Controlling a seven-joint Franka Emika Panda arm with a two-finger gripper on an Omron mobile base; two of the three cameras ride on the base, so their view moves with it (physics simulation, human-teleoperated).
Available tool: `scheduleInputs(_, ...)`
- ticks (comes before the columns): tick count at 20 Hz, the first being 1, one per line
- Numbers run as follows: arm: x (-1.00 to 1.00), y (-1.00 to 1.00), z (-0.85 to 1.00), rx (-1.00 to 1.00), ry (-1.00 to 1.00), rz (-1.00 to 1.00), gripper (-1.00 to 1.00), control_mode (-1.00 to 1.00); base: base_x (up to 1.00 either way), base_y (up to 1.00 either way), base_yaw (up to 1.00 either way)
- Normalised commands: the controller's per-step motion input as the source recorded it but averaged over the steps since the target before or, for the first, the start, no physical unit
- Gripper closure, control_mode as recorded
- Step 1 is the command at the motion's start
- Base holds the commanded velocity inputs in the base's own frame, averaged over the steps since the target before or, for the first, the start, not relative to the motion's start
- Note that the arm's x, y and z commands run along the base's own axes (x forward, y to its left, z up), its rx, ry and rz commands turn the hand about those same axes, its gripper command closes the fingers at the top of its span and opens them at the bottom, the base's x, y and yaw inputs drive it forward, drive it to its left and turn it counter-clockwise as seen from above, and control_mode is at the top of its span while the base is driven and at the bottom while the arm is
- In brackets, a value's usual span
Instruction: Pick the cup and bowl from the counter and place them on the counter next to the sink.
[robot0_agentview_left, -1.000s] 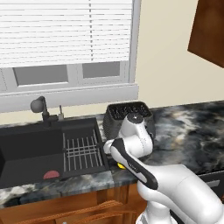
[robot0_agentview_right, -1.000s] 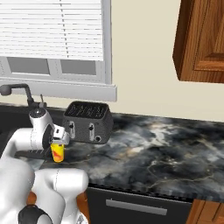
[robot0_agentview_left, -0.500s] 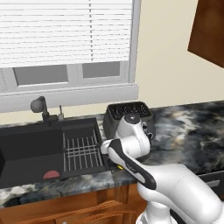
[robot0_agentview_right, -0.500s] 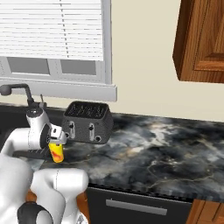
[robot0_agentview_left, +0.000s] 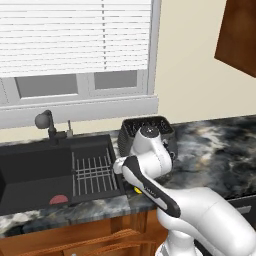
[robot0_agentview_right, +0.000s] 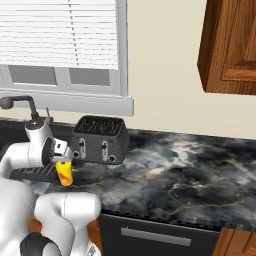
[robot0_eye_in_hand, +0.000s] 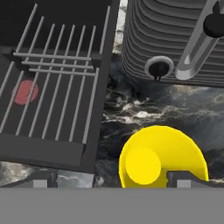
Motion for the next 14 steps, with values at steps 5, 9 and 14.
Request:
scheduleInputs(5,-0.34,0.0,0.35,0.01,0.0,-0.02,-1.0,-1.0,0.0,0.0,0.0)
scheduleInputs(9,-0.74,-0.2,0.38,0.06,0.0,-0.03,-1.0,-1.0,0.0,0.0,0.0)
scheduleInputs(14,-0.95,-0.43,0.34,0.15,0.0,-0.04,-1.0,-1.0,0.0,0.0,0.0)
